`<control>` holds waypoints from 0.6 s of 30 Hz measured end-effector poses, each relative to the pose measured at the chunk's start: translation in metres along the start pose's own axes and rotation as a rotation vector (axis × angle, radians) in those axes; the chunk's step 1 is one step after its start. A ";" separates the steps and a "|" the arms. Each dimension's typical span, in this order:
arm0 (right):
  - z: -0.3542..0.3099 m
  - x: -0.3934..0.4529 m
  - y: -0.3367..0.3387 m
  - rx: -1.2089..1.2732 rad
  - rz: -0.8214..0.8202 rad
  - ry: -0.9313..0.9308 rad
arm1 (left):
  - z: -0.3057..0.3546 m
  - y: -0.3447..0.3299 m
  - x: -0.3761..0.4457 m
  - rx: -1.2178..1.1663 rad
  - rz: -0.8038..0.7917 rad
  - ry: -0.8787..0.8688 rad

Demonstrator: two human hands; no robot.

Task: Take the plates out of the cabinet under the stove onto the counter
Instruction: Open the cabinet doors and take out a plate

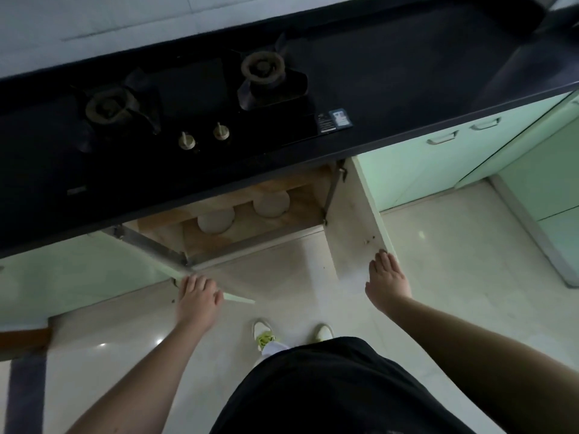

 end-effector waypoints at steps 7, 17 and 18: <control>0.005 0.012 0.018 0.089 0.057 0.053 | 0.000 -0.002 -0.006 0.034 -0.060 -0.013; -0.096 0.034 0.086 0.110 0.178 0.284 | -0.022 -0.002 -0.033 0.135 -0.144 -0.019; -0.111 0.035 0.092 0.103 0.183 0.311 | -0.027 -0.004 -0.037 0.130 -0.139 -0.024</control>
Point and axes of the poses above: each hand's wrist, its own x-axis towards the middle knuckle, its own y-axis out of the back of the hand, z = x × y, the point moved 9 cm from there along x, towards the middle knuckle, and after that the axes turned 11 degrees about y, right-handed, at the moved point
